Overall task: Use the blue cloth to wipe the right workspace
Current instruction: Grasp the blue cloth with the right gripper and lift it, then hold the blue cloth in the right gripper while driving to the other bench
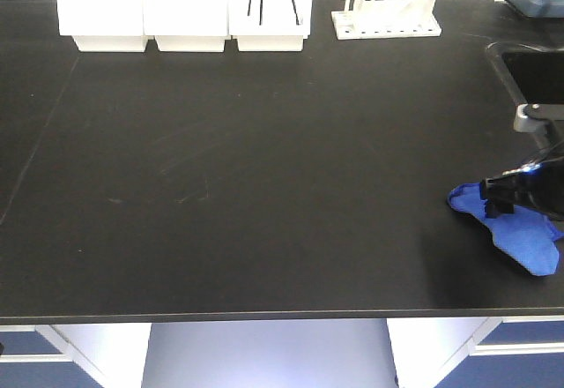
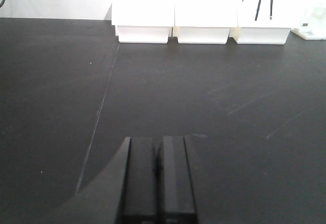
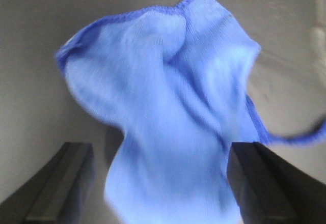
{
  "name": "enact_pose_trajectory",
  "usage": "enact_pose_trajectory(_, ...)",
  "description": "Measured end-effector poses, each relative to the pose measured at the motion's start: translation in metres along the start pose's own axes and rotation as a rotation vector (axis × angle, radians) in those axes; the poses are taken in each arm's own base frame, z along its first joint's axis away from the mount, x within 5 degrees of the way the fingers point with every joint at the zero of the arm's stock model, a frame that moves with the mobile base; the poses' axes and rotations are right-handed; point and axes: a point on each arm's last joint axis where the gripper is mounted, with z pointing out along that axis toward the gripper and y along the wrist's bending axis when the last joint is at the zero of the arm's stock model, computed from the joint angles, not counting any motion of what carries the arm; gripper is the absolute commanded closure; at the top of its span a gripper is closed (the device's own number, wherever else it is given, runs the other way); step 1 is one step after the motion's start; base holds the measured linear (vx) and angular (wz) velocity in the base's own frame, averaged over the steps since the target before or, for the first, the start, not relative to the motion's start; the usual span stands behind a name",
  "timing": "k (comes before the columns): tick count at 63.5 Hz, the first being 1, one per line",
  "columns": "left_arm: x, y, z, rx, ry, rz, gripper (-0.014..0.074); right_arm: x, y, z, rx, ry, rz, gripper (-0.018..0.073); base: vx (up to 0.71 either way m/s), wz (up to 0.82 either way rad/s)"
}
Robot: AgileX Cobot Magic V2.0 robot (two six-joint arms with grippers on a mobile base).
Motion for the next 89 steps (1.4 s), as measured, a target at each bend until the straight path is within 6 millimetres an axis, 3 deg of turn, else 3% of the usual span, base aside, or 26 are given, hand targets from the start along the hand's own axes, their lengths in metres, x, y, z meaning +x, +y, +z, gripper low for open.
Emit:
enact_pose_trajectory(12, 0.000, 0.000, 0.000, 0.000, 0.000, 0.000, 0.0602, -0.007, 0.000, 0.021, 0.003, -0.031, -0.010, -0.0003, 0.00, 0.00)
enact_pose_trajectory(17, 0.000, 0.000, 0.000, 0.000, 0.000, 0.000, 0.0602, -0.008, 0.000, 0.028, 0.005, -0.040, -0.015, 0.0042, 0.00, 0.00)
enact_pose_trajectory(24, 0.000, 0.000, 0.000, 0.000, 0.000, 0.000, 0.0602, -0.010, 0.000, 0.036, 0.006, -0.049, -0.020, 0.0225, 0.00, 0.00)
enact_pose_trajectory(32, 0.000, 0.000, 0.000, 0.000, 0.000, 0.000, 0.0602, -0.011, 0.000, 0.036, 0.008, -0.055, -0.023, 0.0561, 0.00, 0.00)
enact_pose_trajectory(40, 0.000, 0.000, 0.000, 0.000, 0.000, 0.000, 0.0602, -0.013, 0.000, 0.026, 0.009, -0.088, -0.023, 0.0569, 0.00, 0.00)
enact_pose_trajectory(52, 0.000, 0.000, 0.000, 0.000, 0.000, 0.000, 0.0602, -0.013, -0.001, -0.022, 0.007, -0.200, -0.008, 0.0567, 0.00, 0.00)
enact_pose_trajectory(61, 0.000, 0.000, 0.000, 0.000, 0.000, 0.000, 0.0602, -0.006, -0.001, -0.079, 0.004, -0.358, 0.004, 0.0567, 0.00, 0.00)
enact_pose_trajectory(68, 0.000, 0.000, 0.000, 0.000, 0.000, 0.000, 0.0602, 0.011, -0.001, -0.128, 0.013, -0.504, -0.016, 0.0567, 0.00, 0.00)
enact_pose_trajectory(79, 0.000, 0.000, 0.000, 0.000, 0.000, 0.000, 0.0602, 0.064, 0.000, -0.178, 0.043, -0.719, -0.079, 0.0567, 0.00, 0.00)
enact_pose_trajectory(89, 0.000, 0.000, 0.000, 0.000, 0.000, 0.000, 0.0602, 0.122, 0.003, -0.181, 0.038, -0.857, -0.085, 0.0567, 0.00, 0.00)
